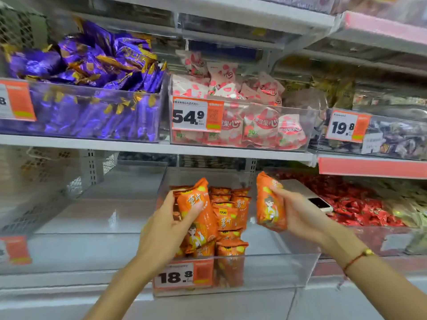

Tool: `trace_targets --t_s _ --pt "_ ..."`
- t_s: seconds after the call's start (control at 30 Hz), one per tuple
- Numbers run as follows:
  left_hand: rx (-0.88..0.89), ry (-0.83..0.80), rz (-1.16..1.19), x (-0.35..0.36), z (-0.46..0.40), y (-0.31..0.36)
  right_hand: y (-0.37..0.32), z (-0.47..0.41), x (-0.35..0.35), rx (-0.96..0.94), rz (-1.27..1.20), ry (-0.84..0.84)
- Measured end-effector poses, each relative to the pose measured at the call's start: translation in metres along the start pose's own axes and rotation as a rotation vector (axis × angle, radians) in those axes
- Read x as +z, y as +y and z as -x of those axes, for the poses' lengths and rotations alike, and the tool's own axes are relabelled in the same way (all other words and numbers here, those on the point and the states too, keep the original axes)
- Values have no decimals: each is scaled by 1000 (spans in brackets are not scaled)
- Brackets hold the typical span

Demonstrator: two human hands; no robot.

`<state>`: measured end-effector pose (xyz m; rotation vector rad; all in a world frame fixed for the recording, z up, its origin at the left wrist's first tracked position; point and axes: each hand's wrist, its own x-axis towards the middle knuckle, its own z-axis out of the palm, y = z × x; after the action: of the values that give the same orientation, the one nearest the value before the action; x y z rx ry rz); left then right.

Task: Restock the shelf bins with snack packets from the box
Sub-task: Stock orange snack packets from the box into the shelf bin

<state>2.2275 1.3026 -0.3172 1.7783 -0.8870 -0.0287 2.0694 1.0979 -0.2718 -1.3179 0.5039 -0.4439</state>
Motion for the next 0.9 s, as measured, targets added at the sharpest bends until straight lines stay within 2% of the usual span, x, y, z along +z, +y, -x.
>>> trace_targets --t_s 0.1,0.2,0.33,0.53,0.6,0.7,0.77,0.83,0.9 --pt "22 54 -248 7 0 0 26 -51 -19 -74 307 198" --pt "18 57 -290 11 -1 0 45 -82 -29 -84 470 275" --pt "8 59 -298 12 -2 -2 62 -94 -26 47 593 254" --pt "0 75 -318 13 -2 -3 67 -100 -20 39 516 254" --pt "-1 75 -320 14 -3 -5 69 -98 -21 11 629 217" --pt "1 74 -314 14 -2 -6 70 -96 -23 -98 994 205" --pt "1 68 -311 13 -2 -6 71 -94 -25 -96 1181 237" --pt "-3 63 -310 14 -2 -5 70 -90 -25 -40 1262 240" --pt "-9 66 -314 14 -2 -4 70 -91 -25 -9 1243 218"
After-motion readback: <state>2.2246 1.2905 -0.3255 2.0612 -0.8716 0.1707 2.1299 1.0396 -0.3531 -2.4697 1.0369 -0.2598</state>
